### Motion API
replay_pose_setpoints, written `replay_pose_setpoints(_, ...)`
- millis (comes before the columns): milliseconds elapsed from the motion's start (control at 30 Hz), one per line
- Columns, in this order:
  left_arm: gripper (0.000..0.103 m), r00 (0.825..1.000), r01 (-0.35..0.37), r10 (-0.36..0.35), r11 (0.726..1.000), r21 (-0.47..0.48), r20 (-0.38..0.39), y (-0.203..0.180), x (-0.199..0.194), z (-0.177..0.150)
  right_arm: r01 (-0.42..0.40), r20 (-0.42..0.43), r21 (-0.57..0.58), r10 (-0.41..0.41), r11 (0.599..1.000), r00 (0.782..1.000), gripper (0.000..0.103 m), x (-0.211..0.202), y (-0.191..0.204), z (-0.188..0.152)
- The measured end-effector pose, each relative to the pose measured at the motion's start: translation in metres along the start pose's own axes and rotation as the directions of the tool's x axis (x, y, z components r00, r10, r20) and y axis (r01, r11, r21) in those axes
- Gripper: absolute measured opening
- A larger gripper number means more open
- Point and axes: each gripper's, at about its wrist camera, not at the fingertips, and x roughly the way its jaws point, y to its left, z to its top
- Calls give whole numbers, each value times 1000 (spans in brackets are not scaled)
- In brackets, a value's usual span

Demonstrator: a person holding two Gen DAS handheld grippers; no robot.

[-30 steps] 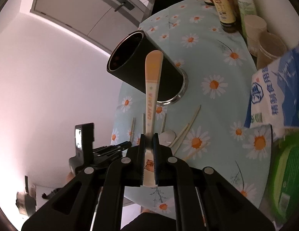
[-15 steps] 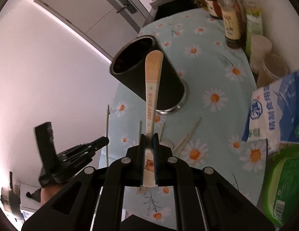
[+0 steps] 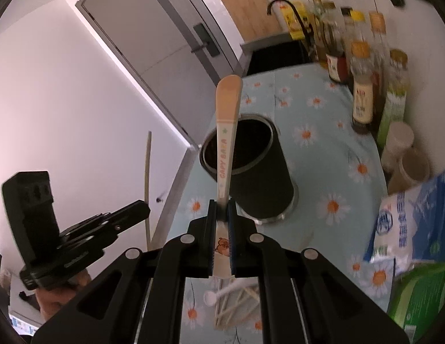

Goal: Organize utensils
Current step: 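Carry the wooden spoon and chopstick up and lower both into the black holder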

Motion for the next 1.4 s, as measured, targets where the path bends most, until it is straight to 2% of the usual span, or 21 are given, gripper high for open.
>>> replay_pose_setpoints(200, 4, 994, 56, -60, 997, 51, 86, -3, 2, 25, -11, 61, -5, 11, 1000, 998, 8, 4, 0, 18)
replay_pose_setpoints(367, 4, 982, 97, -106, 993, 65, 156, 0, 4, 50, 5, 107, -19, -3, 1000, 994, 8, 6, -4, 39)
replay_pose_setpoints(533, 4, 960, 127, -151, 986, 111, 235, -2, 7, 72, -24, 143, -35, 29, 999, 989, 8, 9, -6, 58)
replay_pose_setpoints(767, 4, 931, 164, -196, 978, 128, 307, -1, 20, 96, -35, 200, -64, 48, 997, 979, 9, 16, -4, 78)
replay_pose_setpoints(900, 4, 916, 184, -209, 977, 106, 343, 4, 28, 105, -48, 217, -69, 62, 996, 974, 9, 21, -8, 87)
replay_pose_setpoints(1067, 4, 895, 164, -196, 980, 115, 400, 7, 39, 106, -57, 235, -89, 76, 994, 969, 9, 28, -13, 93)
replay_pose_setpoints(1167, 4, 892, 149, -180, 983, 107, 414, 11, 47, 101, -44, 242, -104, 68, 994, 968, 9, 35, -15, 92)
replay_pose_setpoints(1300, 4, 904, 143, -154, 988, 57, 399, 22, 65, 96, -37, 210, -94, 56, 995, 976, 9, 52, -23, 86)
replay_pose_setpoints(1400, 4, 903, 145, -145, 989, 31, 405, 29, 72, 90, -34, 193, -98, 52, 995, 980, 9, 61, -25, 81)
